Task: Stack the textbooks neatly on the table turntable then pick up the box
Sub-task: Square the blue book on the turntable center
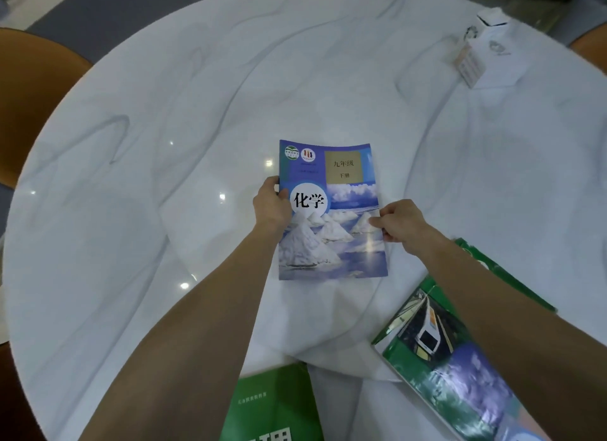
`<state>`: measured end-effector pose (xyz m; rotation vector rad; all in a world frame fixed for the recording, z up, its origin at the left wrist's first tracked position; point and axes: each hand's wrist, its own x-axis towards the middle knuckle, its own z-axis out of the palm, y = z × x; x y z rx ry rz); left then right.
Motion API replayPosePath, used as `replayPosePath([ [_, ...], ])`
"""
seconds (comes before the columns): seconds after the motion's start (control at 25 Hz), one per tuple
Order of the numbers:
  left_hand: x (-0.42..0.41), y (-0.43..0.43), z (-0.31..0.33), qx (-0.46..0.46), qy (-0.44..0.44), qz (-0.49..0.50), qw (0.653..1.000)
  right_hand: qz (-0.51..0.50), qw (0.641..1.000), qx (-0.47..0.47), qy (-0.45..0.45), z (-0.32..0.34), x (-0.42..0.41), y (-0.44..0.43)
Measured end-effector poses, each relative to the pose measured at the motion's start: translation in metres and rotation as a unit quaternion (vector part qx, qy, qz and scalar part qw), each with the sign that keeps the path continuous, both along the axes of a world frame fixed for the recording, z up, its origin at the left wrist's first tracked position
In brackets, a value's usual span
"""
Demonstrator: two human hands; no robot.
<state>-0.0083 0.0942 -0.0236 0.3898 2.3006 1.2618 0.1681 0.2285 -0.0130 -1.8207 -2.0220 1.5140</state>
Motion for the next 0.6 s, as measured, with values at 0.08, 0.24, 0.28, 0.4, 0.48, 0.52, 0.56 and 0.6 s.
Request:
replayPosePath([
  [0.08,0.005,0.012,-0.003,-0.012,-0.006,-0.025,1.000,-0.020,1.000,0.005,0.003,-0.004,0.012,0.003],
  [0.24,0.013,0.025,-0.010,-0.047,0.034,-0.076,0.995,-0.044,0.999,0.027,-0.014,-0.013,0.025,0.007],
  [0.28,0.015,0.026,-0.012,-0.066,0.059,-0.091,0.992,-0.045,0.998,0.043,-0.024,-0.015,0.026,0.007],
  [0.4,0.015,0.019,-0.018,-0.120,0.115,-0.118,0.979,-0.023,0.992,0.110,-0.051,-0.019,0.029,0.002],
  [0.48,0.017,0.015,-0.022,-0.148,0.138,-0.123,0.972,-0.006,0.988,0.137,-0.063,-0.021,0.029,-0.001],
  [0.52,0.019,0.013,-0.023,-0.159,0.147,-0.123,0.969,0.000,0.987,0.144,-0.069,-0.022,0.028,-0.002],
  [0.56,0.022,0.012,-0.023,-0.168,0.155,-0.122,0.966,0.006,0.986,0.147,-0.075,-0.022,0.028,-0.004],
  [0.6,0.025,0.011,-0.023,-0.175,0.160,-0.122,0.964,0.010,0.986,0.147,-0.079,-0.022,0.028,-0.005],
])
